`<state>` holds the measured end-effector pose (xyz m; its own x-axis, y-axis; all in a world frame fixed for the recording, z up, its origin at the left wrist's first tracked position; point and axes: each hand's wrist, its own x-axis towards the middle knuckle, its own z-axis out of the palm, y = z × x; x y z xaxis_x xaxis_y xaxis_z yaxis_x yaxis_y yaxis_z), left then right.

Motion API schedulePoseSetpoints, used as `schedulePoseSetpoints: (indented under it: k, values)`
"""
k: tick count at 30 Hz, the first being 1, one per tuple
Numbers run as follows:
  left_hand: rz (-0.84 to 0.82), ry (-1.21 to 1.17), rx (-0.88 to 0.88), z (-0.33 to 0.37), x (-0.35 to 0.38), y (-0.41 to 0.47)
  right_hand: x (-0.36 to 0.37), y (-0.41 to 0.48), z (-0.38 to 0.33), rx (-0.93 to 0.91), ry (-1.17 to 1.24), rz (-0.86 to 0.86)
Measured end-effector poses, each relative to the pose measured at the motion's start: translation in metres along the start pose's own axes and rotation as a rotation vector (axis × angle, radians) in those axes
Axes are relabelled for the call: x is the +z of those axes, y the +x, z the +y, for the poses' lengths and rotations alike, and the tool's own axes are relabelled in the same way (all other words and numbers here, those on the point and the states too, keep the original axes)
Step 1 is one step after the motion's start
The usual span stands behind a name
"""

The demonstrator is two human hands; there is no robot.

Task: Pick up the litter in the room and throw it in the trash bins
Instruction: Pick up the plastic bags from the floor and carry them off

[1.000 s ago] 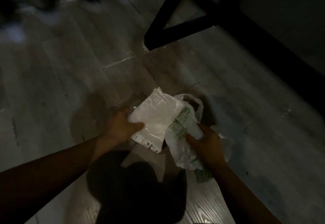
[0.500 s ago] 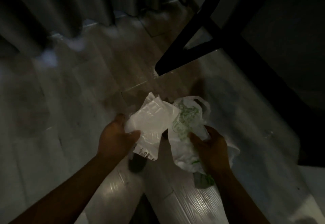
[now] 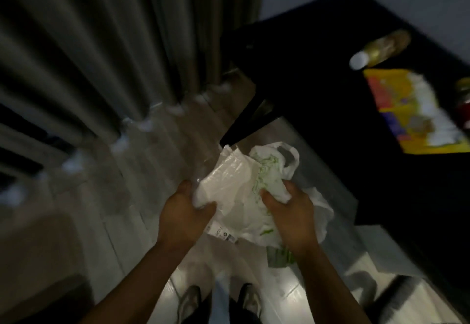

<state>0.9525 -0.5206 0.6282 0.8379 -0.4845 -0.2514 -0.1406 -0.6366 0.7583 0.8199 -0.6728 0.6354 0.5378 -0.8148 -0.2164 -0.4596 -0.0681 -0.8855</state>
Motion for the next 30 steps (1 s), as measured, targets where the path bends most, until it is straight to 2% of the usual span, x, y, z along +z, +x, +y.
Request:
schedulePoseSetpoints:
  k: [4,8,14,22,30]
  values:
    - [0.014,-0.107,0.044,0.08,-0.055,-0.041,-0.044,-0.036,-0.087,-0.053,0.05,0.06]
    - [0.05,-0.157,0.157,0.135,-0.106,-0.066,-0.075,-0.077,-0.161,-0.167,0.032,0.215]
    - [-0.042,-0.206,0.379,0.207,-0.147,-0.103,-0.119,-0.149,-0.223,-0.222,0.129,0.399]
    - [-0.338,-0.339,0.706,0.304,-0.123,-0.196,-0.224,-0.251,-0.242,-0.296,0.136,0.772]
    - [-0.644,-0.388,0.961,0.364,-0.063,-0.372,-0.335,-0.42,-0.2,-0.265,0.191,1.127]
